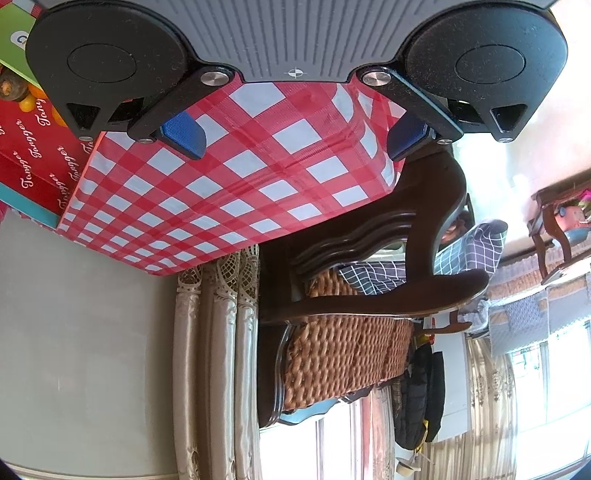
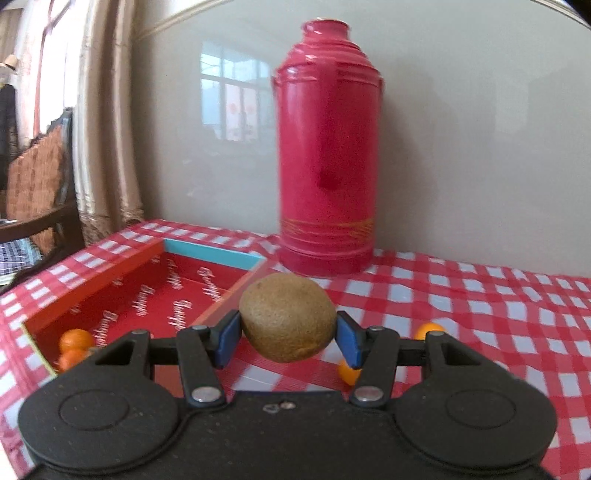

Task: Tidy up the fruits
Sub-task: 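Carry the kiwi with the right tool into the box and open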

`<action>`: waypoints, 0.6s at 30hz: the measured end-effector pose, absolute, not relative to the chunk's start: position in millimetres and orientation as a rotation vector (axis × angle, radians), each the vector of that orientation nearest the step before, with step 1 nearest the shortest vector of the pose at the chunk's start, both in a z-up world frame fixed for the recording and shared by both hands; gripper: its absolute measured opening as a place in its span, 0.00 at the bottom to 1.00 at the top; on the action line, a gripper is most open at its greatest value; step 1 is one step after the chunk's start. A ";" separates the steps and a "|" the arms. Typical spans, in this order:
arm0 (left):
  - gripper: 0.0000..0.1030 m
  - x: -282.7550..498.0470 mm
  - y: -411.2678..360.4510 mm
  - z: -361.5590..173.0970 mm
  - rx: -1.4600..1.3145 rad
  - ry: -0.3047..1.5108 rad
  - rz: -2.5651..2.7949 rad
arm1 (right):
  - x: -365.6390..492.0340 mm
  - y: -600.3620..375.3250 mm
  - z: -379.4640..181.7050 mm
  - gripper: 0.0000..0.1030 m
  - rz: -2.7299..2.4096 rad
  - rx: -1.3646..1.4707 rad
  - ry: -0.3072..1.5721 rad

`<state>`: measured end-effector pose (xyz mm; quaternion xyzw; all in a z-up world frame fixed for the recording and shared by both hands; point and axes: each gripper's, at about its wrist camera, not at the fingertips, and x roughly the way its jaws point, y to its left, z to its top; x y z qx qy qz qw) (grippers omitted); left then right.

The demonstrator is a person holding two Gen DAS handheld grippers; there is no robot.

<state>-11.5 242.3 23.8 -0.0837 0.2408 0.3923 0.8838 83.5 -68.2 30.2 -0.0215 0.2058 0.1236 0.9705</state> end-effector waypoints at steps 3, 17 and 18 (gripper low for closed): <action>1.00 -11.4 242.7 23.7 -0.175 0.503 0.817 | 78.7 -57.6 33.4 0.46 0.298 -0.051 0.393; 1.00 -10.5 243.4 22.0 -0.190 0.502 0.812 | 79.3 20.5 36.2 0.46 0.515 -0.150 0.420; 1.00 -10.5 244.9 22.0 -0.195 0.504 0.812 | 80.8 26.3 34.4 0.46 0.522 -0.156 0.432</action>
